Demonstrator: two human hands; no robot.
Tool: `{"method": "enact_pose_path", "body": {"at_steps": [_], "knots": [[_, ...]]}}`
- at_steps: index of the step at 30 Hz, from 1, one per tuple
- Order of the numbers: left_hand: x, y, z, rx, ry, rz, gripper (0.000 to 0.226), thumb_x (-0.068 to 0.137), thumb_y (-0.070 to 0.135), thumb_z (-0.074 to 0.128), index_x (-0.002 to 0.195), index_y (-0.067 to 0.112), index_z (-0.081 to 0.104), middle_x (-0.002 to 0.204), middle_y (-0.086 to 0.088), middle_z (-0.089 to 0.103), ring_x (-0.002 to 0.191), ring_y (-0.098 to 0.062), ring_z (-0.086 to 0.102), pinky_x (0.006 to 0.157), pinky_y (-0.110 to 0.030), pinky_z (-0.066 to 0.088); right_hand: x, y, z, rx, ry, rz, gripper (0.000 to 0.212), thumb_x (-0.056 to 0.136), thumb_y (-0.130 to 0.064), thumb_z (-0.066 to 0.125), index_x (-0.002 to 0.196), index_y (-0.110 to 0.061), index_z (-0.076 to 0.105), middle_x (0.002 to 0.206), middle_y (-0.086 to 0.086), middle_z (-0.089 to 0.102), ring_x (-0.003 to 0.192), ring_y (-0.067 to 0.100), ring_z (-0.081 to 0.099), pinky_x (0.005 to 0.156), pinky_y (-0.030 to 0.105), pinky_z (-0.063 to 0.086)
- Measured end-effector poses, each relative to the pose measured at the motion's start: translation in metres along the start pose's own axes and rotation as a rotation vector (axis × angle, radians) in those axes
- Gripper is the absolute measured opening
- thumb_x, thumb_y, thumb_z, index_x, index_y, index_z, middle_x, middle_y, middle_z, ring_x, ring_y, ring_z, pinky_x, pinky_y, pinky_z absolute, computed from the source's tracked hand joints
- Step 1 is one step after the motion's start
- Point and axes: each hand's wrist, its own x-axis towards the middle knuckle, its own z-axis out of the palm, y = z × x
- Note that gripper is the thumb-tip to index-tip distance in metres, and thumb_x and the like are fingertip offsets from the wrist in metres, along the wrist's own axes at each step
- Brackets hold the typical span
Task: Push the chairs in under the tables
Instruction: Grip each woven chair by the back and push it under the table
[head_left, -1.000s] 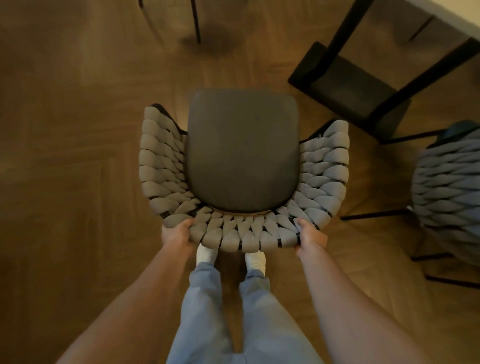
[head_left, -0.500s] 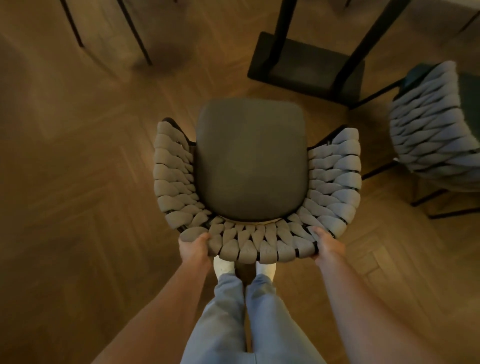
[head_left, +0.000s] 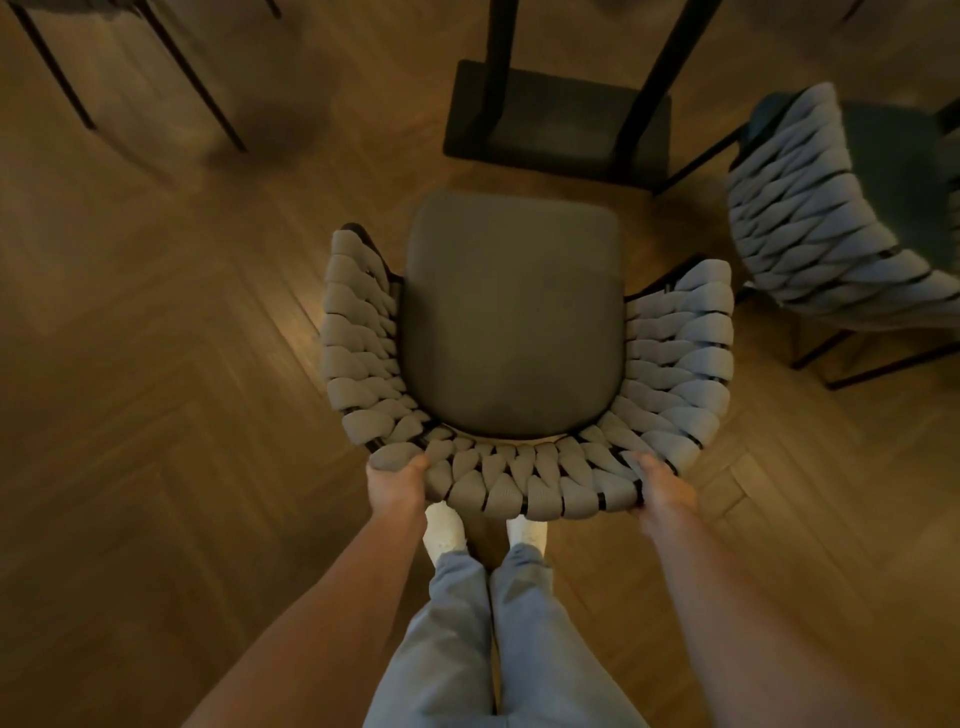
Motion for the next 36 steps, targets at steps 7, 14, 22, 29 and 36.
{"method": "enact_pose_path", "body": {"at_steps": [7,14,22,29,36], "knots": [[-0.016,0.019,-0.022,0.541,-0.032,0.364,0.118,0.086,0.034,0.082,0.165,0.025,-0.005,0.171,-0.009,0.013,0.154,-0.033,0.023,0.121,-0.055,0.03,-0.036,0.022,-0.012,-0.749,0.128,-0.435,0.093,0.098,-0.052,0.056,0.161,-0.007,0.004,0.162,0.023,0.026,0.14,0.042,0.042,0.096,0.05,0.05],[-0.011,0.032,-0.045,1.525,-0.255,1.073,0.097,0.088,0.086,0.015,0.163,0.025,0.02,0.173,-0.004,0.004,0.157,-0.022,-0.011,0.124,-0.047,-0.01,-0.055,0.059,-0.009,-1.349,0.059,-1.013,0.078,0.098,-0.072,0.031,0.15,-0.016,0.044,0.168,0.016,0.015,0.156,0.032,0.004,0.123,0.046,0.017],[-0.006,0.052,-0.017,2.074,-0.546,1.006,0.07,0.098,0.06,0.052,0.159,0.033,0.031,0.162,0.001,0.036,0.152,-0.025,0.023,0.123,-0.048,0.012,-0.025,0.032,0.014,-1.673,-0.25,-1.12,0.065,0.085,-0.07,0.058,0.135,-0.029,0.055,0.133,-0.006,0.06,0.13,0.017,0.049,0.114,0.037,0.032],[0.003,0.051,-0.01,2.127,-0.52,1.021,0.061,0.101,0.046,0.054,0.156,0.033,0.033,0.158,0.0,0.039,0.147,-0.028,0.027,0.117,-0.051,0.022,-0.016,0.028,0.016,-1.687,-0.217,-1.119,0.061,0.081,-0.066,0.064,0.132,-0.031,0.06,0.127,-0.009,0.066,0.124,0.015,0.054,0.107,0.037,0.037],[0.009,0.079,0.018,2.121,-0.53,1.067,0.061,0.102,0.035,0.056,0.158,0.031,0.032,0.16,-0.002,0.037,0.148,-0.029,0.027,0.118,-0.051,0.021,-0.008,-0.005,0.03,-1.682,-0.188,-1.113,0.062,0.081,-0.065,0.065,0.131,-0.029,0.061,0.125,-0.008,0.067,0.123,0.018,0.054,0.104,0.036,0.035]]}}
